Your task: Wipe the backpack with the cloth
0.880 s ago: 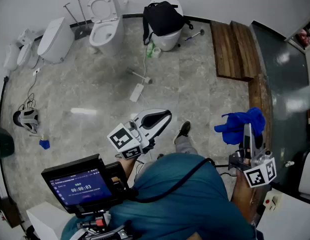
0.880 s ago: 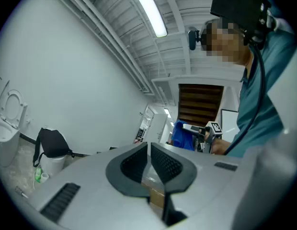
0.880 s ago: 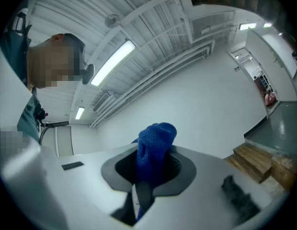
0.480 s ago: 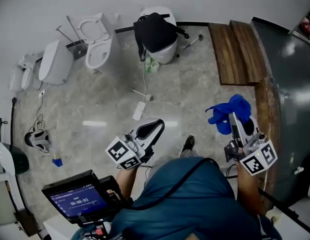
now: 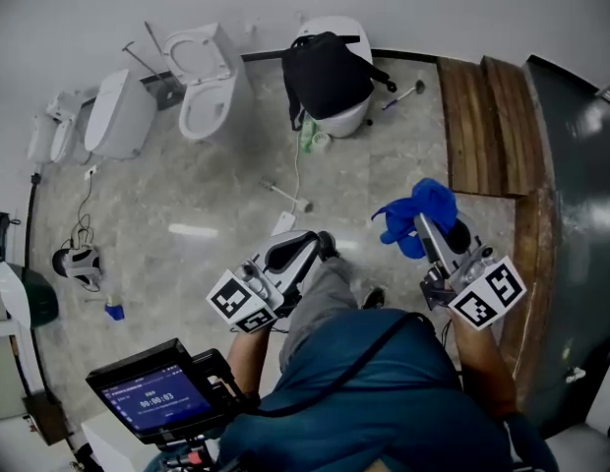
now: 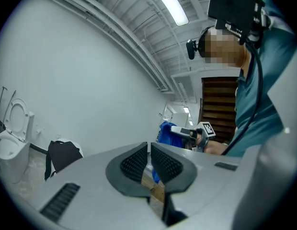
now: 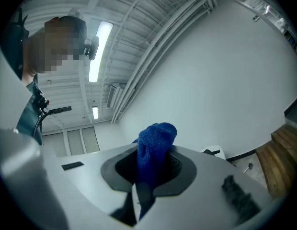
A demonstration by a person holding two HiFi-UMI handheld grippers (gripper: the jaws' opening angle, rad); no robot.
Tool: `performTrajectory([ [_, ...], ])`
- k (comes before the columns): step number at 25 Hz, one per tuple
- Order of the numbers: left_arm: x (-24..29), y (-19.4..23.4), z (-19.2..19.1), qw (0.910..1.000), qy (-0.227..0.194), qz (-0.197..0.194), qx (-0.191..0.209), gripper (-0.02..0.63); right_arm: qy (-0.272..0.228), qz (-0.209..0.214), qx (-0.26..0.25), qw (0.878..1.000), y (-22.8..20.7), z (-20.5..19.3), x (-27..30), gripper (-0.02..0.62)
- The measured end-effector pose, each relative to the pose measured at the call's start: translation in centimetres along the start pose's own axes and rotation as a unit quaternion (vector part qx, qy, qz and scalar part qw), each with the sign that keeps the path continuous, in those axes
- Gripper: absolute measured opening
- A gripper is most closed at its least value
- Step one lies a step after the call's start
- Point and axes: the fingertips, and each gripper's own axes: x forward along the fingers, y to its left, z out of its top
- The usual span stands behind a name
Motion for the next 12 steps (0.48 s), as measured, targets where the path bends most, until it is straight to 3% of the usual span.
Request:
performTrajectory([
  [5, 3.6, 9.5, 1.7, 0.9997, 0.000, -0.010, -0.023, 0.028, 0.029, -0.031, -0.007, 0.999, -5.5, -0.7, 8.1, 0.051],
  [12, 8.7, 23.5, 4.9, 0.9980, 0.025, -0.053, -0.025, 0.028, 0.090, -0.076, 0.042, 0.992, -13.0, -6.3, 22.0, 0.051],
])
